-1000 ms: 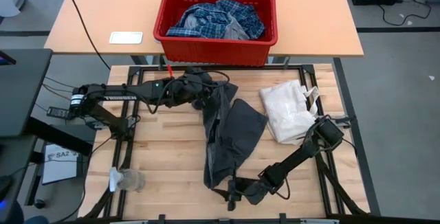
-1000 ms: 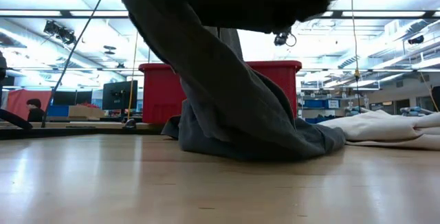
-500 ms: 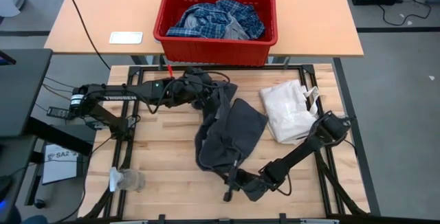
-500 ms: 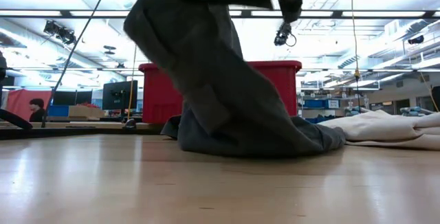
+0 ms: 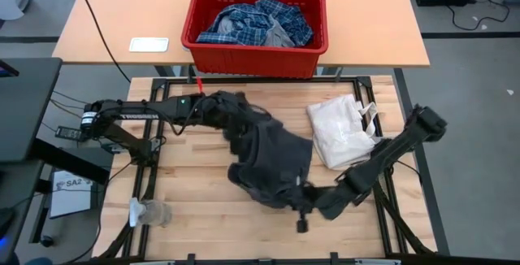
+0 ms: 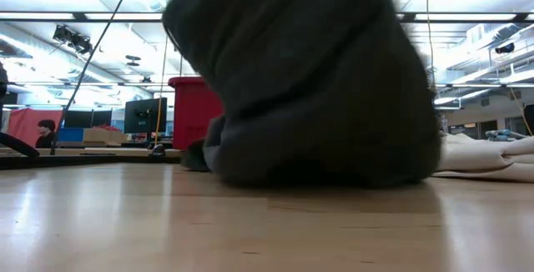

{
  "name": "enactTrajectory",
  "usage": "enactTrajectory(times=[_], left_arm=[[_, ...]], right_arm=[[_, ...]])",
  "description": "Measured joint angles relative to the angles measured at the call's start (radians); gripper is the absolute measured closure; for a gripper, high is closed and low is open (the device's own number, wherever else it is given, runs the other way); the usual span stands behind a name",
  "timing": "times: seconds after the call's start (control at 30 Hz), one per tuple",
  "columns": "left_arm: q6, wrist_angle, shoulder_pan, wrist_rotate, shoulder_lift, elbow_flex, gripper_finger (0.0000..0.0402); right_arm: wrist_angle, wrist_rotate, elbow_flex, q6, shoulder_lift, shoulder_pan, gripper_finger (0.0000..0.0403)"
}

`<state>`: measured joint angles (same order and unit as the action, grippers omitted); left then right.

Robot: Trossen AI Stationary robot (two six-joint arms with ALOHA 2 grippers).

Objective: Fold Laundry from Bin
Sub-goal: Fold the black shorts

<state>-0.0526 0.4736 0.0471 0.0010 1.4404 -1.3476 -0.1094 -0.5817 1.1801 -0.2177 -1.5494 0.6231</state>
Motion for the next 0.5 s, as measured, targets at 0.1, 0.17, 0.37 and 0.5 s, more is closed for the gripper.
enactTrajectory(times=[0.1, 0.17, 0.37, 0.5], left_arm=[[-0.084, -0.046, -0.049, 0.177, -0.001, 0.000, 0.0393], [-0.131, -0.105, -0.091, 0.249, 0.000, 0.000, 0.0393], [-0.201, -0.241, -0.187, 0.221, 0.000, 0.000, 0.0393], [-0.188, -0.240, -0.194, 0.174, 0.025, 0.000, 0.0393]], right_arm=[[-0.073, 0.026, 0.000, 0.046, 0.097, -0.006, 0.0400], [-0.098, 0.062, 0.000, 0.079, 0.149, -0.027, 0.0400], [-0.091, 0.301, 0.001, 0.124, 0.212, -0.144, 0.0400], [-0.058, 0.421, 0.000, 0.184, 0.212, -0.194, 0.0400]])
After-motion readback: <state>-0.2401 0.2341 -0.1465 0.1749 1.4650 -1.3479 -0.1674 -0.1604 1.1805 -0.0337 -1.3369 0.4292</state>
